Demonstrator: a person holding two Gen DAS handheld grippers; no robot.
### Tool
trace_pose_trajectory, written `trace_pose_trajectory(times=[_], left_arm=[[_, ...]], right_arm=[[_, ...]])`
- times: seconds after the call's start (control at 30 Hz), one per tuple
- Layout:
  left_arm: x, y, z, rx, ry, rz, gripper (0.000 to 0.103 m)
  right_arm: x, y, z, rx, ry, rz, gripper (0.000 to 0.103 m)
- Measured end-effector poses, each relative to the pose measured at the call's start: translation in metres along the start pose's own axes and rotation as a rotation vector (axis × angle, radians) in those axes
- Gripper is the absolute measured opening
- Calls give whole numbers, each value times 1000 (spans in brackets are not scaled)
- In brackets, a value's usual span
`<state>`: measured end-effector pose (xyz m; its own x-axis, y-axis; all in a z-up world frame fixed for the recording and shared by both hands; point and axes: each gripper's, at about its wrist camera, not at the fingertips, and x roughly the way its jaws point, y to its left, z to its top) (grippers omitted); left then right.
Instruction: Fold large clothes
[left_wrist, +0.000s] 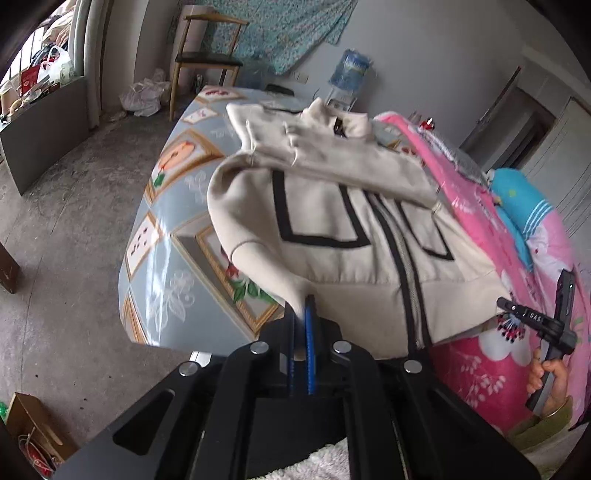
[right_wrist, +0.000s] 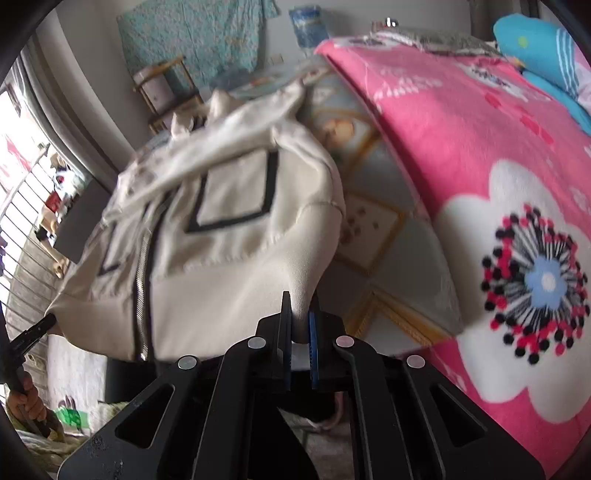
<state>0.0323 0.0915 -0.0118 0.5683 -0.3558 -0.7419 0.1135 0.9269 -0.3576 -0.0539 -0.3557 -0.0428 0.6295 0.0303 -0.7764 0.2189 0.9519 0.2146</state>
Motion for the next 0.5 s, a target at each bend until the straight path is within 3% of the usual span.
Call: trace_pose_trajectory(times=[0.23,0.37,0.5], left_arm=[[5,8,77,-32,-94,-26,4],[41,31,124,-107,-81,-29,4],[88,59,149,-196,-63,-23,6]], right_arm=[[0,25,67,-37,-126,17,7],[28,32,114,-37,-148,39,7],[76,30,155,-3,-120,56,9]])
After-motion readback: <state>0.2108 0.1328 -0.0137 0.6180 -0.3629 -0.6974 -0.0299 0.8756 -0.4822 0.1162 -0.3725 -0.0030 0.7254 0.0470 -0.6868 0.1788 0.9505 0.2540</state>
